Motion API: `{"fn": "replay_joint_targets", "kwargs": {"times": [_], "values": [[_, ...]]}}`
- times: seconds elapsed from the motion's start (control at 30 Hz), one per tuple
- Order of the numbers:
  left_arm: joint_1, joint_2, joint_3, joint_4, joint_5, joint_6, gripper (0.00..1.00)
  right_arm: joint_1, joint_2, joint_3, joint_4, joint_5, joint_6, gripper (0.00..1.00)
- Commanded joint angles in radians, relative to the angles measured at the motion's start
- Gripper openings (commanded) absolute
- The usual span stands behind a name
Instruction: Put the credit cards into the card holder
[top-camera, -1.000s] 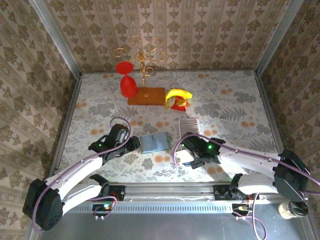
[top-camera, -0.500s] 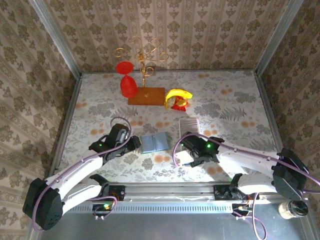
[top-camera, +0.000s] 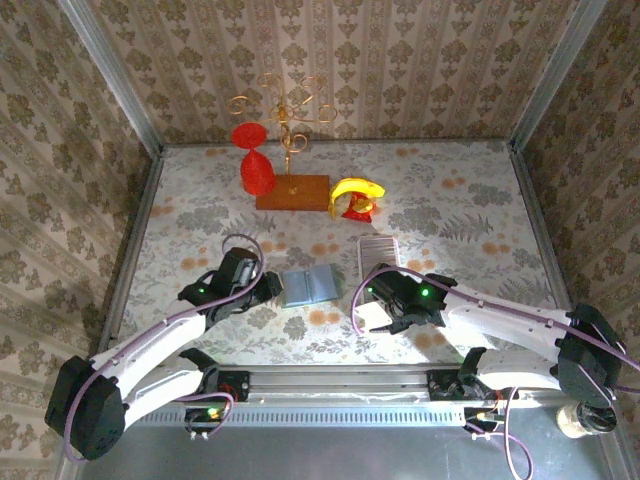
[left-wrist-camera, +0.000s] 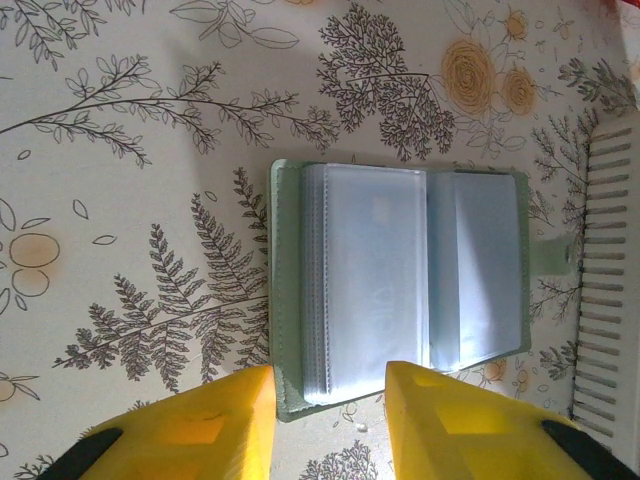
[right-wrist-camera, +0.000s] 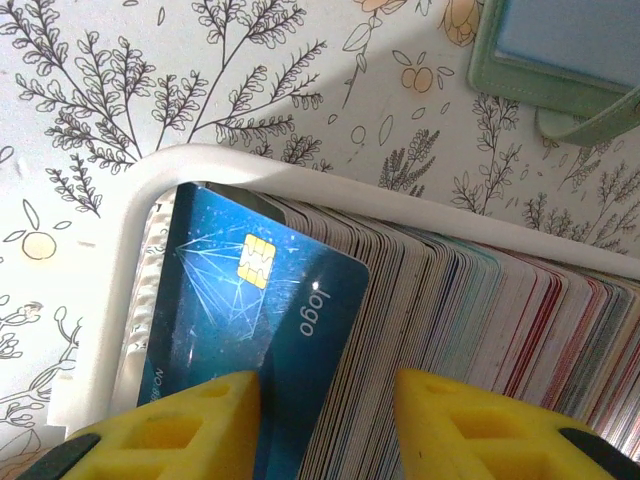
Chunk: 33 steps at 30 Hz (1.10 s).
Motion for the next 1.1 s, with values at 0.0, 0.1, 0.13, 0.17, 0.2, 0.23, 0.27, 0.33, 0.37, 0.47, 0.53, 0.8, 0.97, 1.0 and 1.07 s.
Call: {"fn": "replay_joint_targets", "kwargs": {"times": [0.0, 0.1, 0.13, 0.17, 0.2, 0.23, 0.27, 0.33, 0.37, 0.47, 0.53, 0.8, 0.97, 1.0, 1.07], "values": [[-0.006, -0.029, -0.019, -0.008, -0.028, -0.02, 0.34, -0.005, -0.001, 0.001, -0.026, -0.004, 0.006, 0.38], [-0.006, -0.047, -0.024, -0.009, -0.035, -0.025, 0.33, -0.005, 0.006, 0.001, -0.038, -0.01, 0.016, 0.37], [-0.006, -0.049, -0.024, -0.01, -0.036, -0.025, 0.33, -0.005, 0.008, -0.001, -0.039, -0.011, 0.019, 0.39], [-0.006, -0.052, -0.024, -0.012, -0.037, -0.025, 0.33, -0.005, 0.009, -0.002, -0.039, -0.01, 0.021, 0.42], [-0.006, -0.052, -0.024, -0.013, -0.036, -0.025, 0.33, -0.005, 0.012, -0.002, -0.04, -0.009, 0.023, 0.43], [-0.006, -0.051, -0.023, -0.014, -0.037, -0.024, 0.33, -0.005, 0.014, -0.002, -0.04, -0.01, 0.024, 0.43], [-0.006, -0.05, -0.022, -0.014, -0.037, -0.023, 0.33, -0.005, 0.016, -0.004, -0.039, -0.009, 0.024, 0.45], [-0.006, -0.048, -0.022, -0.013, -0.037, -0.023, 0.32, -0.006, 0.023, -0.004, -0.038, -0.011, 0.028, 0.46], [-0.006, -0.048, -0.021, -0.013, -0.037, -0.023, 0.32, -0.006, 0.025, -0.005, -0.037, -0.013, 0.029, 0.47], [-0.006, -0.046, -0.018, -0.014, -0.036, -0.025, 0.32, -0.008, 0.043, 0.0, -0.036, -0.014, 0.036, 0.49], [-0.006, -0.046, -0.018, -0.014, -0.035, -0.025, 0.31, -0.01, 0.056, 0.012, -0.048, -0.016, 0.044, 0.51], [-0.006, -0.04, -0.019, -0.01, -0.037, -0.027, 0.3, -0.018, 0.082, 0.001, 0.005, -0.024, 0.046, 0.61], [-0.006, -0.041, -0.021, -0.013, -0.037, -0.029, 0.29, -0.021, 0.127, 0.009, 0.017, -0.033, 0.045, 0.58], [-0.006, -0.041, -0.021, -0.014, -0.038, -0.029, 0.29, -0.022, 0.132, 0.012, 0.016, -0.035, 0.045, 0.56], [-0.006, -0.041, -0.021, -0.017, -0.04, -0.03, 0.29, -0.021, 0.137, 0.017, 0.013, -0.039, 0.045, 0.51]]}}
